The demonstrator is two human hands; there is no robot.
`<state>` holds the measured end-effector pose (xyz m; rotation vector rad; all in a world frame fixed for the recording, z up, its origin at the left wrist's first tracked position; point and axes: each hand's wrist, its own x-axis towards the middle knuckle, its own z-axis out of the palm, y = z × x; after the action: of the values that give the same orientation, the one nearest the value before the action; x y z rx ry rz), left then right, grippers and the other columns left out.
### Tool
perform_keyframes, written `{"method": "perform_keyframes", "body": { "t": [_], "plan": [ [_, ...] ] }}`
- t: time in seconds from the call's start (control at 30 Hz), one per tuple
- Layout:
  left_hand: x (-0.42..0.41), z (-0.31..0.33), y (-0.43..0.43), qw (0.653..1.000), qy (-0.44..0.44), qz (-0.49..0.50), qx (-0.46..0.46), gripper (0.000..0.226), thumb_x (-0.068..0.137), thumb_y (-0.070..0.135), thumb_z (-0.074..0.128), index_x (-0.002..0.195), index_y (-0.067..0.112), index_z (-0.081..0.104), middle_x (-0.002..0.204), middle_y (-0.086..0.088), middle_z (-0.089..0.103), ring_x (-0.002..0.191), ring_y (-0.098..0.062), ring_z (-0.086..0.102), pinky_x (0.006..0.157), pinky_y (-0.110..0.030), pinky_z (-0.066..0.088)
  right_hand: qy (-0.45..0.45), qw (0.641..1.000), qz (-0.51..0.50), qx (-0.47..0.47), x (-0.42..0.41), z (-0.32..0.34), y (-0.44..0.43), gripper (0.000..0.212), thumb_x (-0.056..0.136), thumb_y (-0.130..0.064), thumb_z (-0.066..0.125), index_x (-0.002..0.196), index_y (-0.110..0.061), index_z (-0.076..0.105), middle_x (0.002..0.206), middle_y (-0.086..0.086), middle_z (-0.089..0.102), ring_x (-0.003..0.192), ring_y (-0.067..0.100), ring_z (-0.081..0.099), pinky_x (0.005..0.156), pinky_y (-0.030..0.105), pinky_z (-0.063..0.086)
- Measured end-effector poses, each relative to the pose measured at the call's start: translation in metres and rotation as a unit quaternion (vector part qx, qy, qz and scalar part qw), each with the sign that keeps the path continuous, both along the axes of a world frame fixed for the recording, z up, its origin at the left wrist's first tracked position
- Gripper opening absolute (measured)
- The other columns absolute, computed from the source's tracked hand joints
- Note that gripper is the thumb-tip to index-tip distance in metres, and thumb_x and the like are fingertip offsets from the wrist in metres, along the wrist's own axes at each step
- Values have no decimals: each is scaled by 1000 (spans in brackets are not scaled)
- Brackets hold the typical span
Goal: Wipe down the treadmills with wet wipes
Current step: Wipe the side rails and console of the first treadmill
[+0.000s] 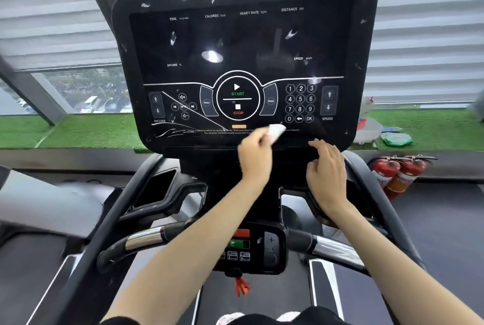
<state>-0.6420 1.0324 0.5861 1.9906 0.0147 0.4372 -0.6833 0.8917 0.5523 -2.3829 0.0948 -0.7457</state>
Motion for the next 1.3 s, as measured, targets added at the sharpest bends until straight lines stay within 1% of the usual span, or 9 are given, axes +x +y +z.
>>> {"method": "perform_keyframes", "body": {
  "t": [0.1, 0.27, 0.37, 0.57, 0.67, 0.97, 1.03, 1.13, 1.3],
  "plan": [
    [3, 12, 35, 990, -26, 118, 78, 25, 93, 7, 52, 110, 9, 71, 104, -7, 72, 96, -25, 64, 77, -24, 39, 4, 1000, 1, 16, 0, 1, -3, 46, 73, 15, 50, 115, 1, 61, 117, 17, 64, 115, 34, 53, 106, 43, 37],
    [-5, -6, 34, 956, -37, 69, 281, 29, 85, -2, 56, 103, 14, 72, 89, -6, 70, 77, -32, 65, 61, -30, 36, 18, 999, -11, 31, 2, 6, -4, 44, 75, 11, 51, 116, 0, 61, 100, 18, 66, 98, 36, 54, 90, 37, 37],
    [-15, -13, -2, 957, -59, 32, 281, 30, 76, -10, 60, 93, 12, 72, 75, -5, 66, 62, -32, 63, 56, -27, 29, 30, 999, 6, 32, 2, 10, -11, 45, 76, 10, 51, 118, -1, 60, 100, 17, 66, 98, 36, 56, 86, 37, 39],
    [-16, -6, -61, 985, 11, 81, 154, 28, 95, 6, 47, 114, 14, 67, 104, -7, 69, 95, -31, 61, 76, -35, 38, 55, 986, 57, 148, -3, 13, -28, 52, 79, 11, 47, 125, -10, 53, 124, 6, 66, 104, 26, 63, 87, 28, 39],
    [-14, -6, -65, 987, 18, 95, 125, 28, 96, 5, 47, 113, 13, 68, 103, -9, 69, 94, -33, 62, 82, -41, 46, 54, 976, 56, 202, -8, 15, -37, 50, 84, 11, 46, 128, -11, 51, 121, 8, 66, 99, 20, 62, 81, 18, 36],
    [-11, -21, -89, 917, -132, -98, 363, 27, 69, -7, 60, 88, 11, 69, 81, -2, 66, 67, -26, 64, 50, -30, 46, 86, 951, 30, 297, -9, 9, -56, 44, 85, 10, 44, 123, -10, 55, 94, 7, 69, 93, 15, 63, 70, -3, 36],
    [-6, -25, -86, 887, -198, -119, 401, 28, 62, -8, 68, 80, 13, 68, 75, 0, 65, 65, -22, 64, 50, -30, 50, 95, 951, 32, 292, -9, 9, -60, 44, 86, 9, 44, 124, -9, 54, 95, 8, 70, 92, 15, 62, 71, 0, 37],
    [3, -25, -84, 794, -305, -171, 497, 18, 65, -4, 70, 74, 11, 69, 74, -3, 67, 77, -21, 69, 74, -27, 51, 107, 952, 32, 286, -10, 6, -62, 43, 85, 10, 44, 123, -8, 55, 98, 12, 70, 95, 21, 63, 77, 13, 40],
    [-6, -35, -101, 575, -265, -279, 722, 16, 69, 7, 69, 80, 19, 71, 76, 4, 67, 78, -17, 66, 82, -30, 50, 137, 951, 13, 276, -23, -1, -69, 45, 85, 10, 41, 122, -9, 57, 106, 11, 67, 96, 17, 58, 82, 20, 41]
  ]
}}
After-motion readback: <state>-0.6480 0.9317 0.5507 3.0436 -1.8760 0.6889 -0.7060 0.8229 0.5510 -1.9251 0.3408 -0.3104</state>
